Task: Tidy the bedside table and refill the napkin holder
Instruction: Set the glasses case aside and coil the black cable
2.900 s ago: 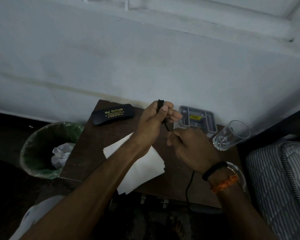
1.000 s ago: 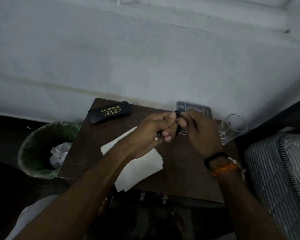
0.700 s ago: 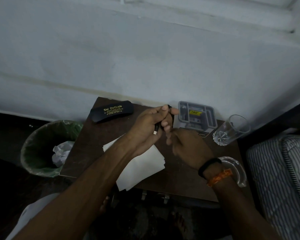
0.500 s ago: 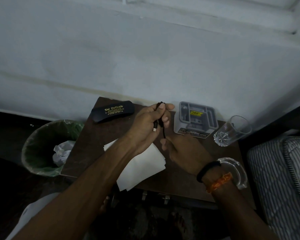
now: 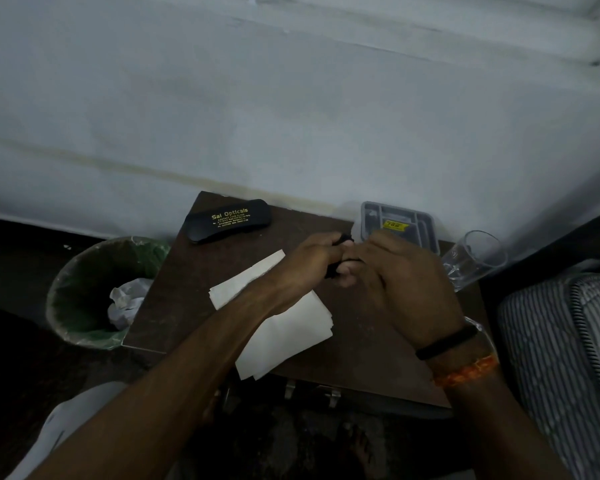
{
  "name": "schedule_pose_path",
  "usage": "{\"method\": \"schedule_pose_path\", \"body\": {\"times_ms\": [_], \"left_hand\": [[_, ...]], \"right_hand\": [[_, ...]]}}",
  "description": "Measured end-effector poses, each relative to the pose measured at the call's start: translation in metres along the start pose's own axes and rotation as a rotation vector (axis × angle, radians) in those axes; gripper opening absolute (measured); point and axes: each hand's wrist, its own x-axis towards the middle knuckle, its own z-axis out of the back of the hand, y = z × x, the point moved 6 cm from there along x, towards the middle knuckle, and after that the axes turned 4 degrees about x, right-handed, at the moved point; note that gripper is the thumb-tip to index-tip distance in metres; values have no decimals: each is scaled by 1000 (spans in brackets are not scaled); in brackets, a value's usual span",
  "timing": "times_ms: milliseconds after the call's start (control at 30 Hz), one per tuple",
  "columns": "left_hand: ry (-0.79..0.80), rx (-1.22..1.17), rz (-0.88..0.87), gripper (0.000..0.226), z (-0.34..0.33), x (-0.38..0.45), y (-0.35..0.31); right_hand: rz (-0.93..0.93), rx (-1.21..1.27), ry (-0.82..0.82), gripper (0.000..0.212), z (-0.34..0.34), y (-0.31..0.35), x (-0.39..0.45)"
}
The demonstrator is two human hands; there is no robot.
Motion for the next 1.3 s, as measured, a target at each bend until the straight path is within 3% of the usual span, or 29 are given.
{"method": "schedule_pose_path", "body": {"times_ms": [100,200,367,633,733,933,1133,1300], "left_hand": [[-18,55,-14,33,0,2,0],[32,-30,2,38,-3,1,-1],[136,-131,1,42,-8,-4,-5],[124,-150,0,41,-3,1,0],[90,-180,-20,37,0,4,2],[-151,-207,-157,13,13,6,2],[-202,-74,-263,17,15,2,-2],[-188,118,-231,11,13,2,2]], "right_hand": [[-44,-16,-57,28,9,-13,-4],[-86,108,-51,17,4,-27,-5],[-306,509,48,6,-10,-33,-8],[-422,677,70,11,-19,-33,-6],[-462,693,50,13,-21,-36,-6],[-520,711,-21,16,-26,-44,-9],[-579,749,-77,23,-27,-53,-13],[-563,665,-38,18,-31,-58,-15]]}}
